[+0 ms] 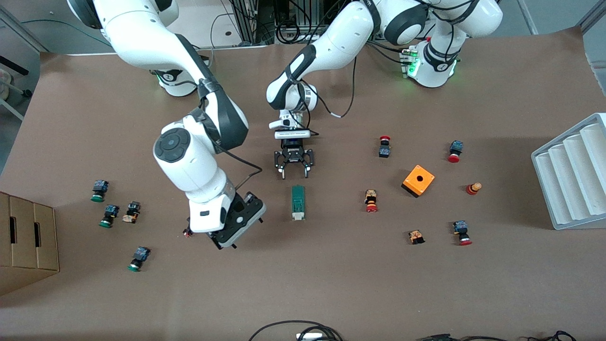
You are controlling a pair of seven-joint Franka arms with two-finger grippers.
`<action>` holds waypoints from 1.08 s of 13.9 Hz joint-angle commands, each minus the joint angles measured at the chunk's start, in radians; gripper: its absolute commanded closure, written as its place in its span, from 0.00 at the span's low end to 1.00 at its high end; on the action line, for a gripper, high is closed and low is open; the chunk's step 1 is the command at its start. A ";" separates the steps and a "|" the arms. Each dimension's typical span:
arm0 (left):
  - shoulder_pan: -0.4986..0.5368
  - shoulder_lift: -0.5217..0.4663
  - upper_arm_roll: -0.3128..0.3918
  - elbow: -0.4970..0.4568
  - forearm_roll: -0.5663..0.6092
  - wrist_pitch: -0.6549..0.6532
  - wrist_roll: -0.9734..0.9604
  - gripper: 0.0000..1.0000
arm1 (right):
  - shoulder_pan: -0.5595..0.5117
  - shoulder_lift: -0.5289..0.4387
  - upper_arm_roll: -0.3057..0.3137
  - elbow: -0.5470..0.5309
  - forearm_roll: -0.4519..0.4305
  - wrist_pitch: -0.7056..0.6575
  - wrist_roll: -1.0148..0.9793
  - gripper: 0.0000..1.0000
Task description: Close load switch with both arms
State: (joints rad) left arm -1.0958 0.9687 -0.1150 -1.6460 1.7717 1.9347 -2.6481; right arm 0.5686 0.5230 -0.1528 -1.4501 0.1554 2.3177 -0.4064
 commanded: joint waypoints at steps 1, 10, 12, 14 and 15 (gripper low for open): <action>-0.012 0.013 0.008 -0.003 0.020 -0.005 -0.023 0.12 | -0.032 -0.034 0.004 -0.013 0.029 -0.035 -0.005 0.00; -0.010 0.002 0.008 -0.014 0.020 -0.005 0.005 0.12 | -0.125 -0.103 0.012 -0.012 0.153 -0.115 0.001 0.00; -0.012 0.004 0.006 -0.015 0.018 -0.005 0.005 0.12 | -0.127 -0.104 0.010 -0.016 0.161 -0.119 0.070 0.00; -0.015 0.002 0.006 -0.037 0.018 -0.005 0.007 0.12 | -0.135 -0.106 0.010 -0.015 0.155 -0.141 0.170 0.00; -0.015 -0.001 0.006 -0.052 0.018 -0.005 0.007 0.12 | -0.133 -0.109 0.007 -0.016 0.148 -0.150 0.179 0.00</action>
State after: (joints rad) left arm -1.0976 0.9697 -0.1149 -1.6562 1.7898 1.9296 -2.6324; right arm 0.4435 0.4372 -0.1490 -1.4513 0.2896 2.1999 -0.2691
